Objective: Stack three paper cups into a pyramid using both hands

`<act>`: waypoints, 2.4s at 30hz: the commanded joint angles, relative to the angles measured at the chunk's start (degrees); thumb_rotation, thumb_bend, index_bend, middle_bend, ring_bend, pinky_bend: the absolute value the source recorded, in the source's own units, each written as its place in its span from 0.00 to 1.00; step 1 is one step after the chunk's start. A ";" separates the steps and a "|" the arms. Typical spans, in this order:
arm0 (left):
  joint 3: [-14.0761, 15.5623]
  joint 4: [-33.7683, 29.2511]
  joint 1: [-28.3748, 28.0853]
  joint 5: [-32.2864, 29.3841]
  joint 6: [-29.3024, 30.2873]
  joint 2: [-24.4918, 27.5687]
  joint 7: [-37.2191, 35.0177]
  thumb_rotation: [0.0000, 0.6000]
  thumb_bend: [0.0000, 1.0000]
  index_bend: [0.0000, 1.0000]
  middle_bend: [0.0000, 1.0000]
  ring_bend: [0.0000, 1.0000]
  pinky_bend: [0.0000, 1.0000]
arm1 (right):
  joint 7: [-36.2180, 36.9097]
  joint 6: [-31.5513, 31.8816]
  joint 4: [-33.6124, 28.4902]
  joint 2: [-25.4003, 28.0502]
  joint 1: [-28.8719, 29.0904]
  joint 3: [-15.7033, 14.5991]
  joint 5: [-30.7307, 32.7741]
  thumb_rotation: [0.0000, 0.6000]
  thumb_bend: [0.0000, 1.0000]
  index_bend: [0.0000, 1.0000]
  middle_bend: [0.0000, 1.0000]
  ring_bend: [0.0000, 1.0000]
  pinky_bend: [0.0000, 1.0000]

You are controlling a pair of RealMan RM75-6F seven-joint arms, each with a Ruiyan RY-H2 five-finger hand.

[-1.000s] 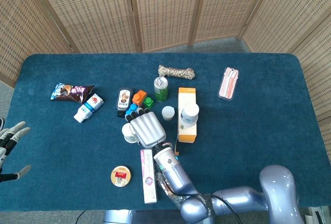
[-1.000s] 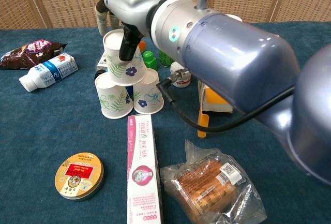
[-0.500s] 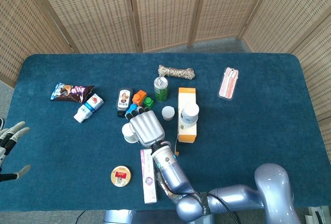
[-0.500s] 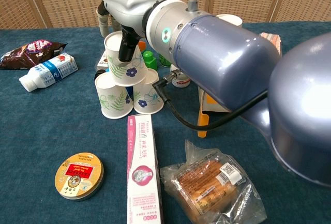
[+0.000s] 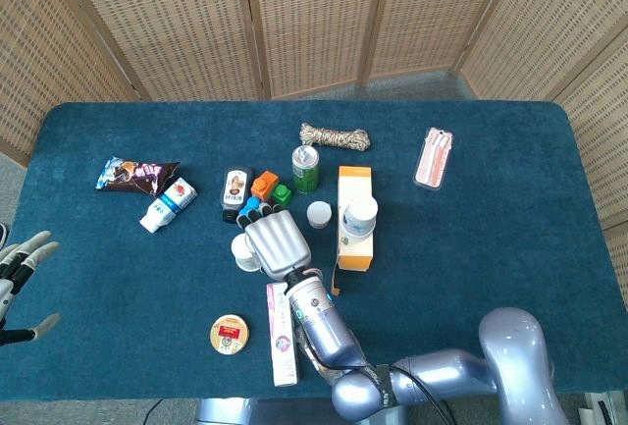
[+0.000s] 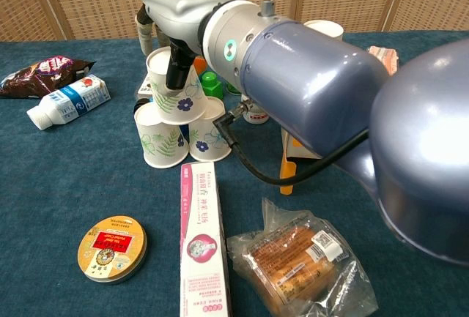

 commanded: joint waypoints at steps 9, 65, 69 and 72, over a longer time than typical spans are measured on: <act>0.05 0.10 0.06 0.23 0.23 0.14 -0.47 1.00 0.31 0.08 0.00 0.00 0.00 | 0.28 0.32 -0.69 0.52 0.56 -0.77 -0.29 1.00 0.16 0.10 0.42 0.29 0.43; 0.31 0.35 0.11 0.62 0.42 0.28 -1.17 1.00 0.31 0.08 0.00 0.00 0.00 | 8.84 3.88 -1.96 3.11 -4.41 -3.21 -10.27 1.00 0.04 0.00 0.00 0.00 0.16; 0.41 0.19 0.06 0.77 0.22 0.20 -0.71 1.00 0.31 0.07 0.00 0.00 0.00 | 10.19 4.23 -4.60 6.11 -6.26 -4.25 -12.40 1.00 0.03 0.00 0.00 0.00 0.16; 0.46 0.02 0.04 0.84 0.12 0.12 -0.28 1.00 0.31 0.08 0.00 0.00 0.00 | 11.77 4.59 -6.75 8.89 -7.98 -4.86 -14.06 1.00 0.04 0.00 0.00 0.00 0.16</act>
